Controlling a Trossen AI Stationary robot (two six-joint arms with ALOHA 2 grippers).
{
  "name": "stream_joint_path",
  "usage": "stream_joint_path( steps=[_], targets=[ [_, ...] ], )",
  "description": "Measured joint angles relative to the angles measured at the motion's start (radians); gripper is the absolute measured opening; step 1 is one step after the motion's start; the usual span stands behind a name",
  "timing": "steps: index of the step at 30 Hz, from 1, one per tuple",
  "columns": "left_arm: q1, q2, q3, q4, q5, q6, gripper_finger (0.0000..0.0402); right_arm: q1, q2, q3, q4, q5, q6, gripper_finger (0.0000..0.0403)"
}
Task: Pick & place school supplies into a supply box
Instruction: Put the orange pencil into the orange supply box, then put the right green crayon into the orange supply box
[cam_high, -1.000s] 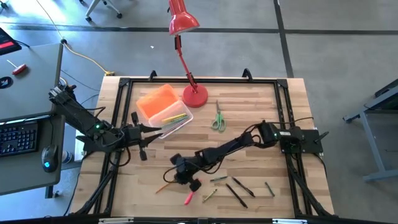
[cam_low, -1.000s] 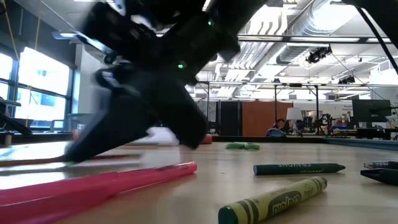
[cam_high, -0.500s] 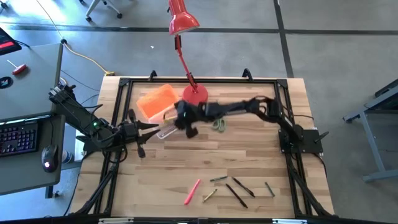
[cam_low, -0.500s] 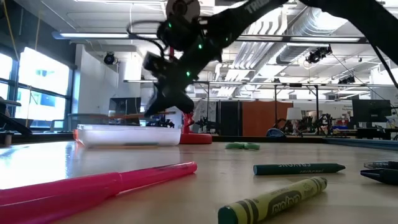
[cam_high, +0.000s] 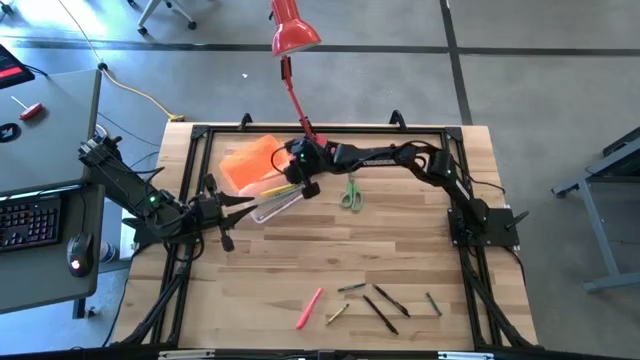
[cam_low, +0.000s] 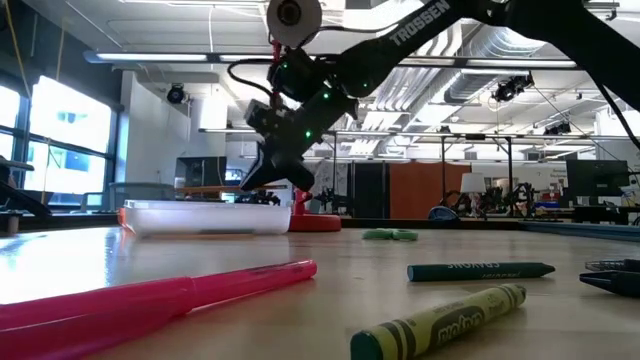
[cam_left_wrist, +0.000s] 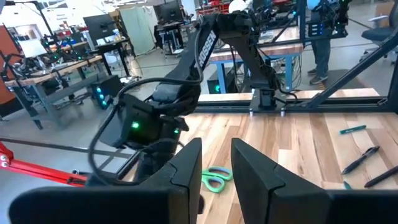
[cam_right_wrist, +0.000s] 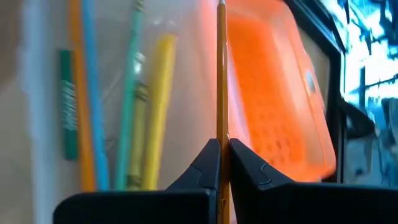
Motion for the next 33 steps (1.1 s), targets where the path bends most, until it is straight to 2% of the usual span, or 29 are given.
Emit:
stream_joint_path(
  steps=[6, 12, 17, 33],
  targets=[
    [0.0, 0.0, 0.0, 0.048, 0.002, 0.0, 0.0117, 0.045, 0.005, 0.001, -0.013, 0.014, -0.085, 0.0002],
    [0.0, 0.0, 0.0, 0.045, 0.007, 0.0, 0.0117, 0.06, 0.044, 0.0, 0.02, 0.073, -0.176, 0.0001],
    [0.0, 0.001, 0.002, 0.044, 0.008, 0.0, 0.0117, 0.058, 0.056, 0.002, 0.113, 0.095, -0.142, 0.0003],
    [0.0, 0.001, 0.001, 0.032, 0.011, 0.0, 0.0117, 0.057, 0.056, 0.002, 0.133, 0.098, -0.109, 0.005]
  ],
)
